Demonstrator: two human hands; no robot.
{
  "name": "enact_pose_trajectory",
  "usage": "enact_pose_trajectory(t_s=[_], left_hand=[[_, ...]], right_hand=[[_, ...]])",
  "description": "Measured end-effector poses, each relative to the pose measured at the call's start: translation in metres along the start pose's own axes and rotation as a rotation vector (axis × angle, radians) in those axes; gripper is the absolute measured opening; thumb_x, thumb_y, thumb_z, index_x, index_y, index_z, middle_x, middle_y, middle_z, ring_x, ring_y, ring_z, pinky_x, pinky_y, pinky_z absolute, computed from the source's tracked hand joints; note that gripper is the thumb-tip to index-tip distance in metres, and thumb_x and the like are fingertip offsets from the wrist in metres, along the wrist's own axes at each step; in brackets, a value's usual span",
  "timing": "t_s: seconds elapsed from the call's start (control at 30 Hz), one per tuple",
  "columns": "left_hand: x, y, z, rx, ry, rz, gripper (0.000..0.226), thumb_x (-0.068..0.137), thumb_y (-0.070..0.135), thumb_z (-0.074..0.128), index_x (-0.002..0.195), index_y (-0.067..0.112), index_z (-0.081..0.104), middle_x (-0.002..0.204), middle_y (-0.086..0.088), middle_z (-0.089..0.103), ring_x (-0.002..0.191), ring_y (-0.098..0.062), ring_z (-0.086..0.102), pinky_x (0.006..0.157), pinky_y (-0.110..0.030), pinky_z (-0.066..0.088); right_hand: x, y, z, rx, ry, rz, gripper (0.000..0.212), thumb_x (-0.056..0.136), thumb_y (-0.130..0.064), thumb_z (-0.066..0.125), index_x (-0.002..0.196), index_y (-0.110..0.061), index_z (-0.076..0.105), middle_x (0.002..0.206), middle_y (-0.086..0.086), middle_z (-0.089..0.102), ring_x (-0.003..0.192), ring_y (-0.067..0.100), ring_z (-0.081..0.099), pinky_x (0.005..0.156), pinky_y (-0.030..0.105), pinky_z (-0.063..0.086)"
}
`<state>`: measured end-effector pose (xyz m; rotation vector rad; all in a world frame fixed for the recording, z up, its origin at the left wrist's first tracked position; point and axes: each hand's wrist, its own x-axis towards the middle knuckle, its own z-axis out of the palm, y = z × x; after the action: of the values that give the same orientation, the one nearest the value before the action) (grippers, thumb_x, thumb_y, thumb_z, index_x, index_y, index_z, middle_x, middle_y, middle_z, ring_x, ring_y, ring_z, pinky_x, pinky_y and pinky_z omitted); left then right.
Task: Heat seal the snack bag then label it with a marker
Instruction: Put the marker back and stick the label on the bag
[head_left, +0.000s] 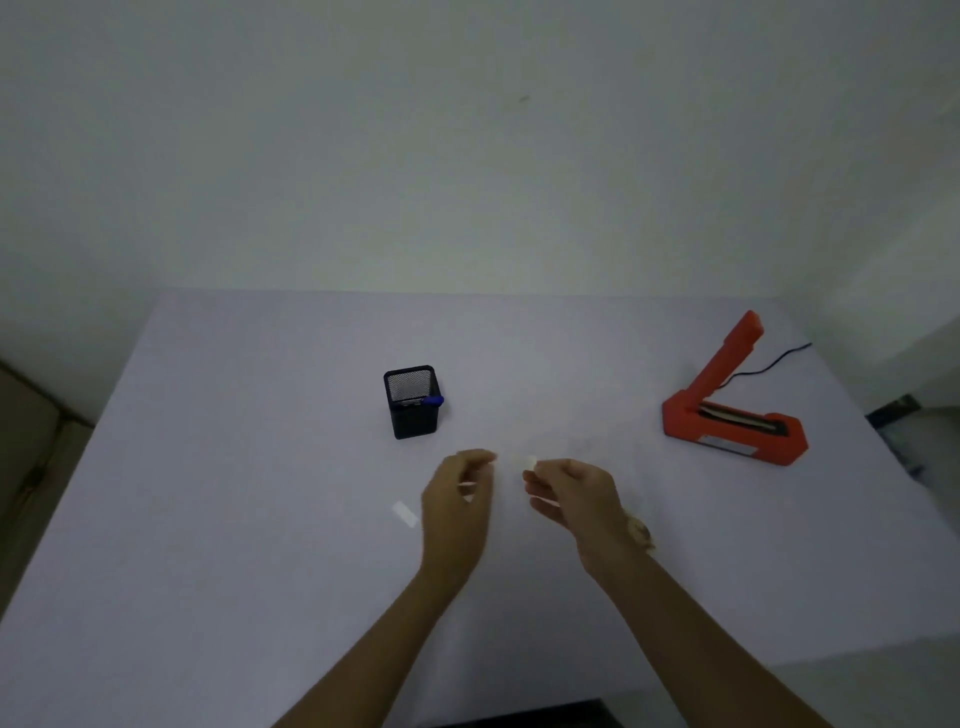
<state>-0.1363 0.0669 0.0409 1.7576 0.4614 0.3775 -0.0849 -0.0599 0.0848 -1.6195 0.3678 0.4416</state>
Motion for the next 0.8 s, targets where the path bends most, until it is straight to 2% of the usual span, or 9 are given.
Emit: enact_pose_trajectory(t_s=[0.1, 0.23, 0.33, 0.4, 0.47, 0.53, 0.63, 0.73, 0.8], left_hand=[[-0.01, 0.018, 0.027, 0.008, -0.075, 0.096, 0.018, 0.093, 0.011, 0.056, 0.105, 0.021, 0.065, 0.096, 0.022, 0.061, 0.091, 0.007, 0.059, 0.076, -0.006, 0.047], [-0.008, 0.025, 0.052, -0.053, -0.041, 0.016, 0.017, 0.095, 0.013, 0.054, 0.102, 0.02, 0.067, 0.092, 0.02, 0.064, 0.088, 0.009, 0.061, 0.074, -0.004, 0.046], [-0.001, 0.032, 0.072, -0.067, -0.017, -0.024, 0.014, 0.093, 0.018, 0.057, 0.1, 0.016, 0.07, 0.088, 0.014, 0.068, 0.086, 0.003, 0.063, 0.072, -0.005, 0.047], [0.005, 0.034, 0.087, -0.066, -0.009, -0.069, 0.011, 0.091, 0.02, 0.062, 0.097, 0.016, 0.07, 0.085, 0.011, 0.069, 0.082, 0.003, 0.064, 0.07, -0.005, 0.048], [0.013, 0.035, 0.102, -0.066, -0.029, -0.115, 0.01, 0.088, 0.022, 0.065, 0.094, 0.015, 0.07, 0.084, 0.009, 0.07, 0.079, 0.002, 0.064, 0.068, -0.006, 0.048], [0.022, 0.033, 0.119, -0.044, -0.07, -0.163, 0.012, 0.086, 0.024, 0.067, 0.093, 0.015, 0.071, 0.083, 0.007, 0.071, 0.077, 0.001, 0.065, 0.067, -0.007, 0.049], [0.031, 0.03, 0.145, -0.01, -0.11, -0.222, 0.012, 0.086, 0.026, 0.067, 0.092, 0.017, 0.072, 0.082, 0.009, 0.071, 0.076, 0.002, 0.066, 0.066, -0.006, 0.049], [0.037, 0.025, 0.169, 0.018, -0.135, -0.264, 0.009, 0.088, 0.026, 0.064, 0.087, 0.021, 0.071, 0.077, 0.012, 0.07, 0.073, 0.002, 0.066, 0.065, -0.006, 0.049], [0.041, 0.017, 0.183, 0.046, -0.157, -0.299, 0.012, 0.09, 0.024, 0.061, 0.085, 0.019, 0.071, 0.076, 0.009, 0.071, 0.072, -0.002, 0.066, 0.065, -0.009, 0.05]], right_hand=[[0.006, 0.006, -0.002, -0.158, 0.091, -0.137, 0.012, 0.089, -0.013, 0.064, 0.08, -0.015, 0.072, 0.08, 0.005, 0.074, 0.081, 0.021, 0.072, 0.078, 0.039, 0.06], [0.014, 0.01, -0.012, -0.32, 0.128, -0.283, 0.018, 0.089, -0.017, 0.06, 0.079, -0.03, 0.068, 0.077, -0.006, 0.072, 0.075, 0.014, 0.07, 0.074, 0.043, 0.06], [0.021, 0.01, -0.024, -0.399, 0.115, -0.375, 0.019, 0.091, -0.015, 0.057, 0.091, -0.031, 0.067, 0.085, -0.014, 0.069, 0.08, 0.003, 0.066, 0.074, 0.026, 0.057], [0.026, 0.01, -0.036, -0.465, 0.102, -0.433, 0.023, 0.092, -0.009, 0.055, 0.105, -0.023, 0.069, 0.094, -0.013, 0.065, 0.084, 0.002, 0.062, 0.074, 0.013, 0.048], [0.034, 0.012, -0.052, -0.496, 0.083, -0.433, 0.032, 0.09, -0.001, 0.054, 0.118, -0.013, 0.065, 0.105, -0.007, 0.062, 0.093, 0.007, 0.06, 0.078, 0.013, 0.047], [0.046, 0.015, -0.07, -0.476, 0.045, -0.398, 0.04, 0.088, 0.004, 0.052, 0.123, -0.012, 0.062, 0.113, -0.004, 0.062, 0.098, 0.009, 0.061, 0.081, 0.018, 0.05], [0.068, 0.016, -0.099, -0.413, -0.026, -0.326, 0.043, 0.087, 0.006, 0.05, 0.12, -0.019, 0.063, 0.117, -0.006, 0.063, 0.099, 0.005, 0.062, 0.078, 0.014, 0.051], [0.092, 0.021, -0.123, -0.377, -0.088, -0.268, 0.04, 0.09, 0.0, 0.05, 0.115, -0.027, 0.067, 0.118, -0.01, 0.064, 0.101, 0.004, 0.063, 0.081, 0.024, 0.055], [0.107, 0.024, -0.135, -0.373, -0.103, -0.229, 0.038, 0.091, -0.002, 0.051, 0.112, -0.029, 0.068, 0.115, -0.013, 0.065, 0.1, 0.001, 0.062, 0.083, 0.022, 0.053]])
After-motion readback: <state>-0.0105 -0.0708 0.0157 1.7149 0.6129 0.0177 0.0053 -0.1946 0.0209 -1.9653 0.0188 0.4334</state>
